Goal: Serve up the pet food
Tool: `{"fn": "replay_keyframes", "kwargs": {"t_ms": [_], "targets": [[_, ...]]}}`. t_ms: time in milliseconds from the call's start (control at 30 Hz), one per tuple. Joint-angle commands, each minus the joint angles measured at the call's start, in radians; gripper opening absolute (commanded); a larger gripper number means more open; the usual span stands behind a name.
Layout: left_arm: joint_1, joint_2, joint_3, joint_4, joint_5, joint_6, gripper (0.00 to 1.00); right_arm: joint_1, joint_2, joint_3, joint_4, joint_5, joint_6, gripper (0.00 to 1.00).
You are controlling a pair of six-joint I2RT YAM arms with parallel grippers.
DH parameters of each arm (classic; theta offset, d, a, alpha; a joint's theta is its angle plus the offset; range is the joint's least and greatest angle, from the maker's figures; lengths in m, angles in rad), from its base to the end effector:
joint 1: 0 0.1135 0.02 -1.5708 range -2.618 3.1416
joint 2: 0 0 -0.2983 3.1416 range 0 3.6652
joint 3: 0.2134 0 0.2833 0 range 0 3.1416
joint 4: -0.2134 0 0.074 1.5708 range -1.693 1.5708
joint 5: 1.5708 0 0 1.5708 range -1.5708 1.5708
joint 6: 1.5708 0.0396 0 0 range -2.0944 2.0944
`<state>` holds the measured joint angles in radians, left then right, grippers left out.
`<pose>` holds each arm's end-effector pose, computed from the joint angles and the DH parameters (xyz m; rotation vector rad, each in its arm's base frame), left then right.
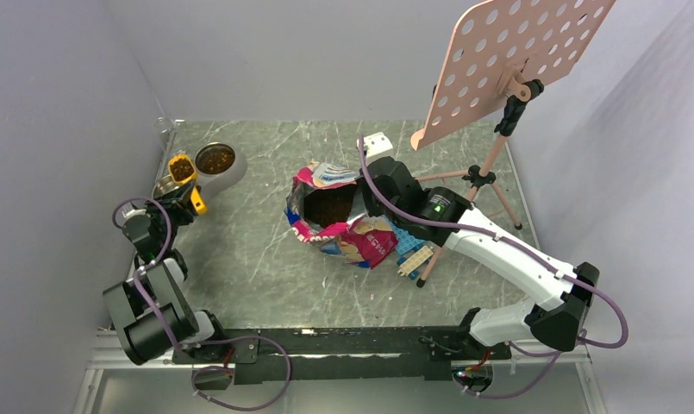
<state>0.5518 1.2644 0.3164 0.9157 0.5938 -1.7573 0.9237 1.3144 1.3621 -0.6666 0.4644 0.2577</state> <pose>0.2220 0.1106 0.2046 -1.3632 1.1581 -1.3736 0.1993 0.2344 0.4117 -0.4459 2.0746 0.1910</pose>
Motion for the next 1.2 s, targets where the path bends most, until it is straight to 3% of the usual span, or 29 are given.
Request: {"fn": "replay_keyframes", "kwargs": {"t_ms": [0, 233, 367, 767, 1167], "targets": [[0.017, 0.047, 0.049, 0.081, -0.021, -0.036, 0.0, 0.003, -0.069, 0.009, 0.038, 0.019, -0.016, 0.0], [0.043, 0.128, -0.013, 0.181, -0.061, -0.098, 0.0, 0.003, -0.069, 0.01, 0.038, 0.024, -0.02, 0.0], [0.046, 0.136, -0.029, 0.14, -0.071, -0.112, 0.0, 0.002, -0.067, 0.01, 0.038, 0.025, -0.023, 0.0], [0.046, 0.078, 0.047, -0.209, -0.068, -0.146, 0.0, 0.002, -0.055, 0.022, 0.035, 0.02, -0.02, 0.0], [0.055, 0.007, 0.274, -0.86, -0.122, -0.101, 0.0, 0.003, -0.056, 0.025, 0.032, 0.019, -0.02, 0.0]]}}
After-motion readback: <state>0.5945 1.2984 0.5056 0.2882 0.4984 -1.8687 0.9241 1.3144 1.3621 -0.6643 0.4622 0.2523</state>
